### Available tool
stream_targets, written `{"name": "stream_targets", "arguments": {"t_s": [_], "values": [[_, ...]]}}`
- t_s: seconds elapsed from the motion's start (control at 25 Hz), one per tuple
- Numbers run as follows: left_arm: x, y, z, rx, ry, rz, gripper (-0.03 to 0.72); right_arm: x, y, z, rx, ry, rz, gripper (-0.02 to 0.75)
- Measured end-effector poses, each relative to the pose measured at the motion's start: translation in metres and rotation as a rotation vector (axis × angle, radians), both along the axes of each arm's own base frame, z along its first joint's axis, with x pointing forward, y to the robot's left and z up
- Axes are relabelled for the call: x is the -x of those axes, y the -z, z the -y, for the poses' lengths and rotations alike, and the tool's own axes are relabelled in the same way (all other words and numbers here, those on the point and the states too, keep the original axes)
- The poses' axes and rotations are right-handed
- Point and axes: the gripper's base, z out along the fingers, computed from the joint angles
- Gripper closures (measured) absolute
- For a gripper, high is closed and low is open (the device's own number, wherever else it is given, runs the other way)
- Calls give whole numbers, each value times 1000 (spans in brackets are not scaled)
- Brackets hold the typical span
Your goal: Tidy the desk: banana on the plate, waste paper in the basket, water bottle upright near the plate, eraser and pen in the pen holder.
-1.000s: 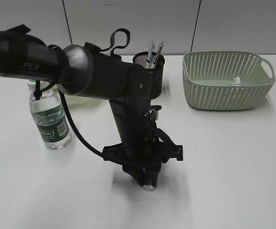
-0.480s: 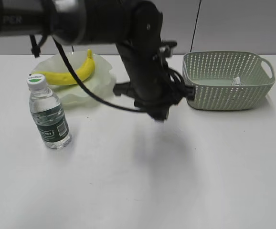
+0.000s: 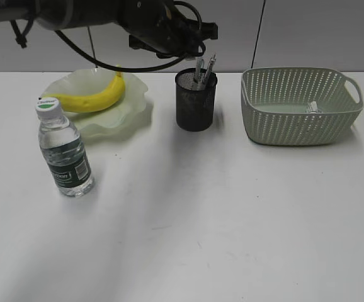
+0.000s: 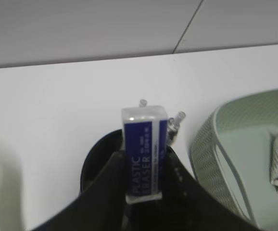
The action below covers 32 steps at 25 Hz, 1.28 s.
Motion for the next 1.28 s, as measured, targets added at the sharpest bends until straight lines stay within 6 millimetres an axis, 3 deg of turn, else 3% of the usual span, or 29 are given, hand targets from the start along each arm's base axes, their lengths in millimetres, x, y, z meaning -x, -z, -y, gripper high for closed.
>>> {"name": "stream_targets", "arguments": {"t_s": [0.2, 0.4, 0.68, 0.8, 0.96, 1.12, 1.28], "values": [[-14, 32, 2, 42, -17, -9, 522, 0, 0, 0, 0, 0, 0, 485], [-16, 49, 4, 45, -23, -41, 522, 0, 0, 0, 0, 0, 0, 485], [-15, 45, 4, 53, -24, -36, 319, 0, 0, 0, 0, 0, 0, 486], [-10, 22, 0, 58, -27, -30, 305, 0, 0, 0, 1, 1, 0, 486], [10, -35, -15, 7, -20, -22, 302, 0, 0, 0, 1, 1, 0, 486], [43, -97, -47, -157, -17, -19, 303, 0, 0, 0, 1, 1, 0, 486], [92, -163, -90, -289, -44, -16, 302, 0, 0, 0, 1, 1, 0, 485]]}}
